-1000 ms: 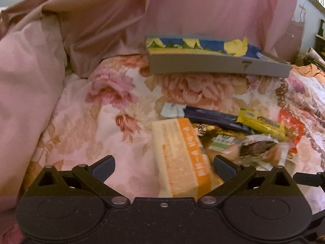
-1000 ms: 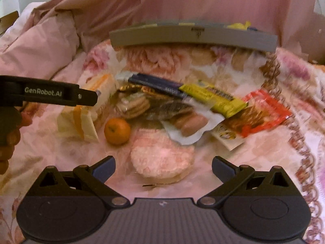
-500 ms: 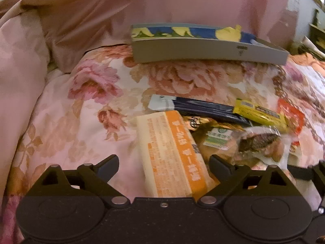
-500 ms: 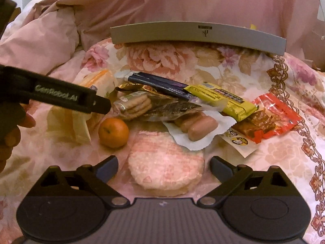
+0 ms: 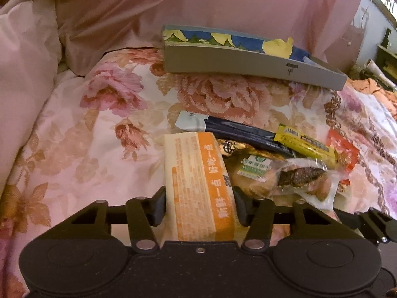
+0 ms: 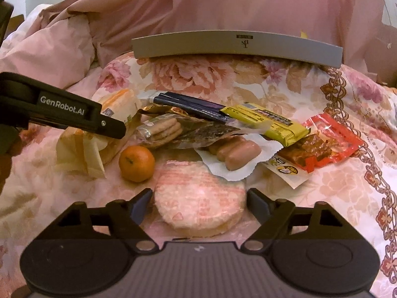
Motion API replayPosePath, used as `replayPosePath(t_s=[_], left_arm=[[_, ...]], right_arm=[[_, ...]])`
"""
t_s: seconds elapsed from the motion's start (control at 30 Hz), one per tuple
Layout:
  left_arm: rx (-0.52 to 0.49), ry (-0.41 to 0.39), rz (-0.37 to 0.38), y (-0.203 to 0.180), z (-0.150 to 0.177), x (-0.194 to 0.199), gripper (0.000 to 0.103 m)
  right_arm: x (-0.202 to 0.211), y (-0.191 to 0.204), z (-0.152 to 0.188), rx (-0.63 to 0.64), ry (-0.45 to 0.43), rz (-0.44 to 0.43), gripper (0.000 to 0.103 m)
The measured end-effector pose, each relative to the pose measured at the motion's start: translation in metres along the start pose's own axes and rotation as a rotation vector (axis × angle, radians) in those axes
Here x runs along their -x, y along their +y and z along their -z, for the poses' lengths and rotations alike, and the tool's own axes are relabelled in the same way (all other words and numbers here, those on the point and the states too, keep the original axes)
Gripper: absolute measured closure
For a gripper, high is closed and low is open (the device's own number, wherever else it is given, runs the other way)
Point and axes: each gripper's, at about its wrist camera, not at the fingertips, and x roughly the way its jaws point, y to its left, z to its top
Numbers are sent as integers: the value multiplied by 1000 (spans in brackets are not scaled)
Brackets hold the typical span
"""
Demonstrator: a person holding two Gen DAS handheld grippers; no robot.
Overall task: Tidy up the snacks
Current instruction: 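Grasp the orange-striped bread with the left tool while the right tool grasps the pink rice cracker, then carry the bread and rice cracker into the grey tray and open both tools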
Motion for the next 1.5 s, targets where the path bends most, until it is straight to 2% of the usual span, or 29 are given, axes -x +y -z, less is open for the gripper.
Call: replayPosePath(t_s=[0.23,0.43,0.67,0.73,0.8,1.07,1.2,1.5], left_arm=[[42,45,7,-1,10,16,51],[6,50,-7,-7,16,14,49],[26,76,7,-2,17,3,47],[17,75,3,-4,18,3,48],[4,77,-5,-7,18,4,51],[56,98,20,-12,20,16,53],[113,93,35,-13,22,25,53],[171,22,21,-13,17,47,53]], right_arm=[[5,1,1,7,7,2,26],[10,4,4,37,8,-7,26],[3,2,4,31,22,-24,17],[3,3,5,36,20,-23,19],[5,3,5,40,14,-17,26],[18,5,5,64,5,-17,26],[35,8,2,85,-31,-15,26],[58,13,-11,138,-182,1,26]])
